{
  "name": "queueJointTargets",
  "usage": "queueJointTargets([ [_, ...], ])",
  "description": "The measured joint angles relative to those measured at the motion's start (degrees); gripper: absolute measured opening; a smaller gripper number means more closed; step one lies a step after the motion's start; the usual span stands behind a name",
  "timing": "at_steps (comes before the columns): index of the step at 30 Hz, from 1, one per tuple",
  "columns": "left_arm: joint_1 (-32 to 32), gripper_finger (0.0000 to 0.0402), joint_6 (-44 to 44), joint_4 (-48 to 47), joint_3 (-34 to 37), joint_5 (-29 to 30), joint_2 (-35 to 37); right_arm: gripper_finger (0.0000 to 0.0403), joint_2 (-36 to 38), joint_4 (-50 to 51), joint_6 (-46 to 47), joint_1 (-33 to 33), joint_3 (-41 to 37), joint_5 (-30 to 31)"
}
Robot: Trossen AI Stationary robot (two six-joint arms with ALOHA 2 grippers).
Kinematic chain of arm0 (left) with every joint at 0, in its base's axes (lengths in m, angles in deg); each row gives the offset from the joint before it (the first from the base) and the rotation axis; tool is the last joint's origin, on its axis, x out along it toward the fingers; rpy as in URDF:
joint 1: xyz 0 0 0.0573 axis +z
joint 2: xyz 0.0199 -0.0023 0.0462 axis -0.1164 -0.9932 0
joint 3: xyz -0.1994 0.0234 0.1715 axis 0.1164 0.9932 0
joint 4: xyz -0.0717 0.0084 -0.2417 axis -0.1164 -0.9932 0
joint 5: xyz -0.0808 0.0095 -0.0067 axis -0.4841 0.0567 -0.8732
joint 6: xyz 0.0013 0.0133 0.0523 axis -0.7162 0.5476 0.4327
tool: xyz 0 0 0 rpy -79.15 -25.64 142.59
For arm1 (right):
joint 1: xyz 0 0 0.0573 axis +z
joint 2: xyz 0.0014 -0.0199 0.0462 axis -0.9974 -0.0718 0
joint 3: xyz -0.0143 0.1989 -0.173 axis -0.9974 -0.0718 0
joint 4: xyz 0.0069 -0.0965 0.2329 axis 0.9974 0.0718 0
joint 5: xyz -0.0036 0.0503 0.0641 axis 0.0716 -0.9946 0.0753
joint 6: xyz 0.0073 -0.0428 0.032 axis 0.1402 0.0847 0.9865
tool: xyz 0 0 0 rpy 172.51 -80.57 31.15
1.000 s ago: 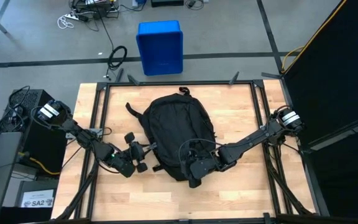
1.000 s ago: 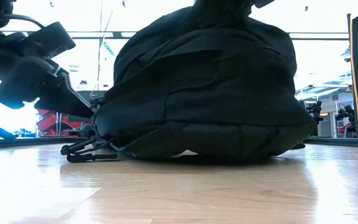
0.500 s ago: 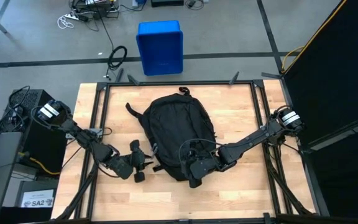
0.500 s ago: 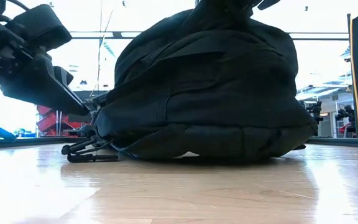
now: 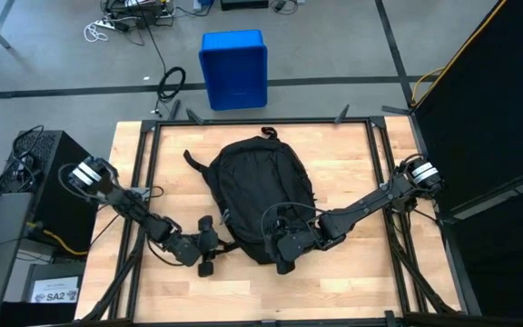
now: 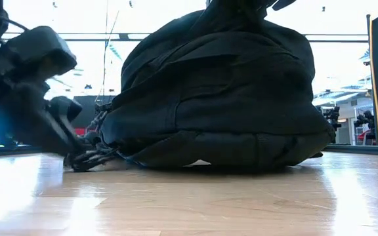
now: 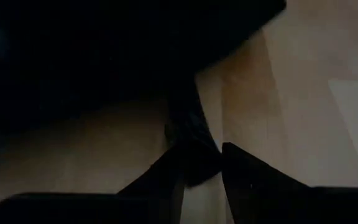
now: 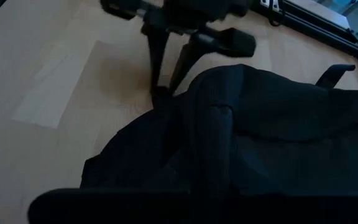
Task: Unpack backpack
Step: Open the backpack
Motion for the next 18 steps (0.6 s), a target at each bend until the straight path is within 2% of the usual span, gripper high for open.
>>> queueJointTargets([
  [5,0.06,0.0076,2.23,2.09,-0.05,9.26,-2.18,0.0004,0.00,0.03,0.01,0.00,0.00,-0.30],
  [8,0.02,0.0076,4.02,2.20,-0.03,12.04,-1.97,0.0003,0.00,0.48,0.37,-0.07,0.00,-2.86],
  [12,0.04,0.0076,5.09,3.18,-0.01,13.00,-1.52,0.0002,0.00,1.24,0.58,-0.03,0.00,-5.69],
  [18,0.02,0.0076,7.31,3.87,-0.01,13.80,-1.17,0.0001,0.00,3.02,2.09,0.00,0.00,-6.83],
])
